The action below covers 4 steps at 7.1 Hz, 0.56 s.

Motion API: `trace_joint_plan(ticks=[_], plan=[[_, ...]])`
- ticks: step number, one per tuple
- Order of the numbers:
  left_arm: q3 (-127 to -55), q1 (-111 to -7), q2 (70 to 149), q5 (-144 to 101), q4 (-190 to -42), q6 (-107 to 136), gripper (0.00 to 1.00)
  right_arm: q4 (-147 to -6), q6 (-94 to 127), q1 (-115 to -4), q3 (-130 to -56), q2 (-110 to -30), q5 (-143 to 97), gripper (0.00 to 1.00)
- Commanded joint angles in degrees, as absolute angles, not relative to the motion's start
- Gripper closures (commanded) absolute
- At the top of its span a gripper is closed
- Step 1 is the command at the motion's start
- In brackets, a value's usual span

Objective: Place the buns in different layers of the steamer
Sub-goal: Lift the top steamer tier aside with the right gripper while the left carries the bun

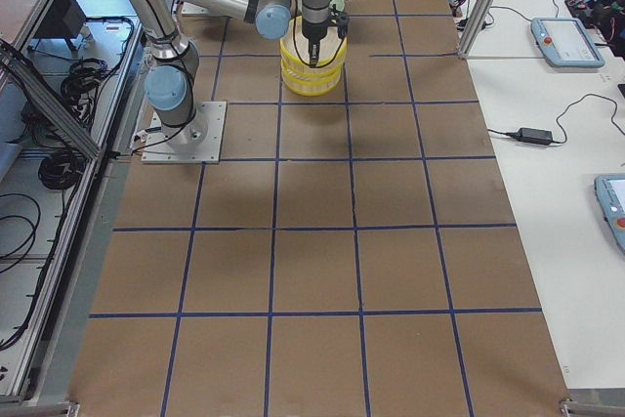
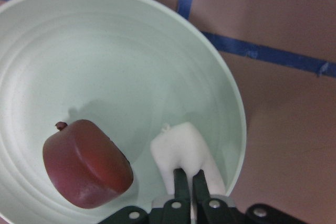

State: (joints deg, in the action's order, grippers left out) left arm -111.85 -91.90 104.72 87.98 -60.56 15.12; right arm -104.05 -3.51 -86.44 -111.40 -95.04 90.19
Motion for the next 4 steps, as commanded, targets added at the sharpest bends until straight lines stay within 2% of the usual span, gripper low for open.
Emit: trace_joint_plan(ticks=[1, 4], plan=[[-108.6, -92.0, 101.9, 88.2, -64.6, 15.2, 0.99, -95.6, -19.3, -74.9, -105.5, -95.9, 91.6, 0.95], [-103.1, -96.0, 96.7, 83.1, -72.6, 20.4, 0.99, -95.2, -28.2, -69.4, -105.6, -95.9, 93.6, 0.95]])
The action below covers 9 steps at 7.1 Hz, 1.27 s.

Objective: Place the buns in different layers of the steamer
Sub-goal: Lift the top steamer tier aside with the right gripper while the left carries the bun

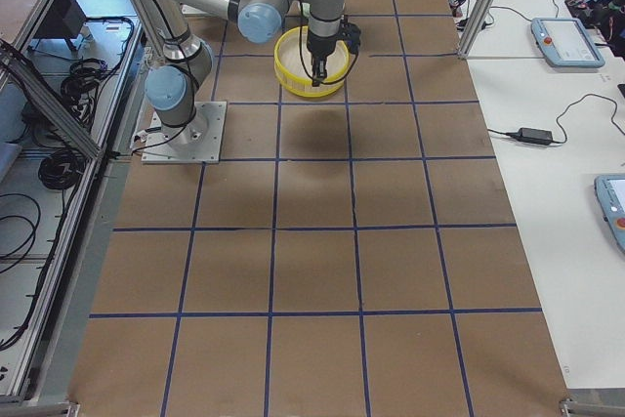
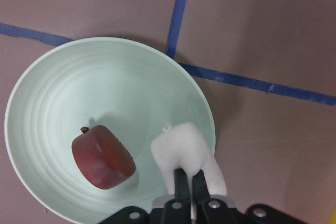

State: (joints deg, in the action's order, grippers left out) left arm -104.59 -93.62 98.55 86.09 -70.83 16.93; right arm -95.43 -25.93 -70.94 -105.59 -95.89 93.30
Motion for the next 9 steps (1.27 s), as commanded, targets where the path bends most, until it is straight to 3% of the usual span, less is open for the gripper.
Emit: trace_joint_plan(ticks=[1, 4, 8, 9], plan=[[-102.9, -100.2, 96.8, 82.9, -71.8, 26.1, 0.99, -95.2, -28.2, -69.3, -105.6, -96.0, 93.4, 0.95], [-101.3, -110.9, 98.3, 82.7, -68.0, 41.5, 0.99, -95.1, -28.2, -69.3, -105.6, -96.4, 93.8, 0.95], [-100.9, -119.3, 108.7, 82.8, -51.5, 50.3, 0.99, -94.7, -28.3, -69.3, -105.6, -96.4, 93.8, 0.95], [-101.0, -119.6, 108.9, 82.7, -51.5, 50.7, 0.86, -94.4, -28.2, -69.3, -105.6, -96.4, 93.8, 0.95]])
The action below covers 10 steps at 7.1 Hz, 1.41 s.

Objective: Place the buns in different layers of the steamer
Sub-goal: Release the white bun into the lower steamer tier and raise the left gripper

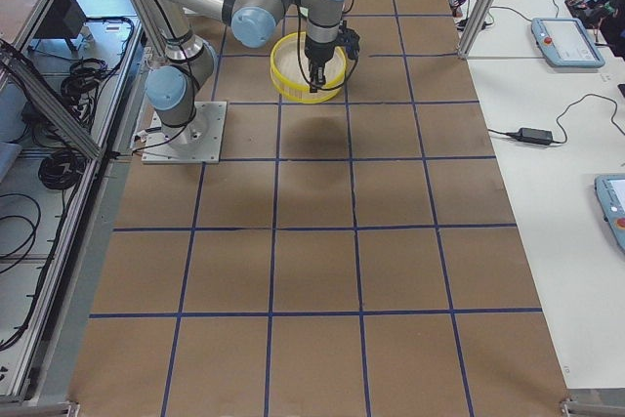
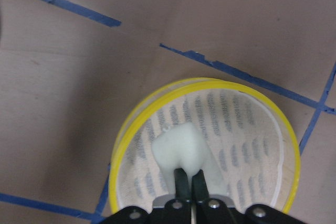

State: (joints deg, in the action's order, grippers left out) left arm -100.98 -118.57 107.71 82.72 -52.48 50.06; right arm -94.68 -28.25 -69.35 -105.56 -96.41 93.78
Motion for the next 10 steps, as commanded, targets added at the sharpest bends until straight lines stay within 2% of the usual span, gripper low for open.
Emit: trace_joint_plan(ticks=[1, 2, 4, 5, 7, 8, 10], plan=[[-101.4, -119.9, 108.9, 82.8, -51.8, 50.4, 0.33, -94.3, -28.2, -69.3, -105.6, -96.4, 93.8, 0.95], [-101.5, -119.9, 108.9, 82.8, -51.8, 50.8, 0.00, -94.3, -28.2, -69.3, -105.6, -96.3, 93.8, 0.96], [-101.7, -119.9, 108.3, 83.2, -52.0, 49.4, 0.00, -94.2, -27.6, -69.7, -105.8, -96.6, 93.3, 0.96], [-101.1, -119.2, 106.6, 83.9, -52.2, 41.3, 0.00, -93.8, -26.9, -70.1, -106.3, -96.7, 92.9, 0.96], [-102.3, -110.4, 103.8, 87.7, -53.8, 22.5, 0.00, -94.0, -25.1, -72.2, -107.4, -96.6, 92.2, 0.96], [-102.6, -105.0, 102.9, 87.8, -56.8, 14.1, 0.00, -95.0, -20.4, -76.2, -107.6, -95.8, 92.0, 0.96], [-107.5, -94.9, 100.4, 88.2, -60.4, 8.1, 0.00, -103.8, -9.4, -87.0, -109.7, -92.1, 91.9, 0.96]])
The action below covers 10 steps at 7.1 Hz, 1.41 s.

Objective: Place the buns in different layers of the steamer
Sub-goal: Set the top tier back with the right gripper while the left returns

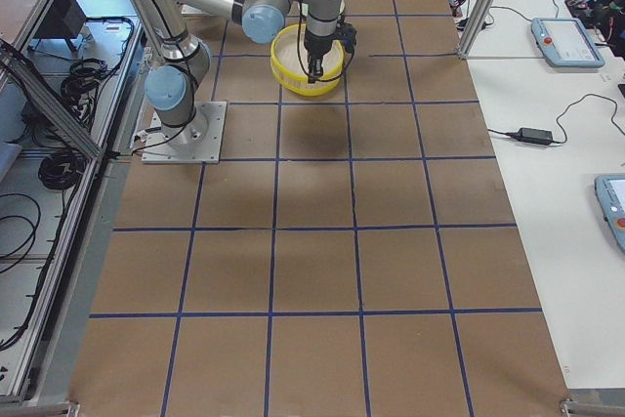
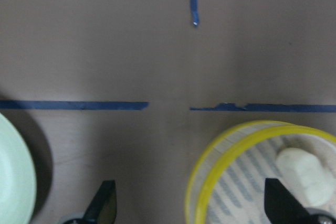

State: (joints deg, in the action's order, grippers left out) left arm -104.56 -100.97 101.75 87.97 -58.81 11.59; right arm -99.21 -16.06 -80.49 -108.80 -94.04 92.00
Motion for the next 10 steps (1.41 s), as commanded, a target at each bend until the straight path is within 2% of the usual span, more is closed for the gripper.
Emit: trace_joint_plan(ticks=[1, 3, 6, 10], plan=[[-110.8, -91.1, 100.2, 88.1, -60.4, 8.3, 0.00, -107.7, -4.7, -92.7, -109.8, -89.8, 92.4, 0.96], [-114.1, -86.0, 100.5, 87.7, -61.2, 12.4, 0.00, -112.9, 2.1, -97.7, -110.4, -86.8, 93.1, 0.96], [-114.2, -85.9, 102.0, 87.2, -64.0, 24.5, 0.00, -118.4, 1.5, -97.9, -115.4, -86.8, 96.8, 0.96], [-114.3, -85.7, 102.4, 87.4, -67.8, 25.0, 0.00, -118.7, 1.6, -98.0, -115.4, -86.5, 96.3, 0.96]])
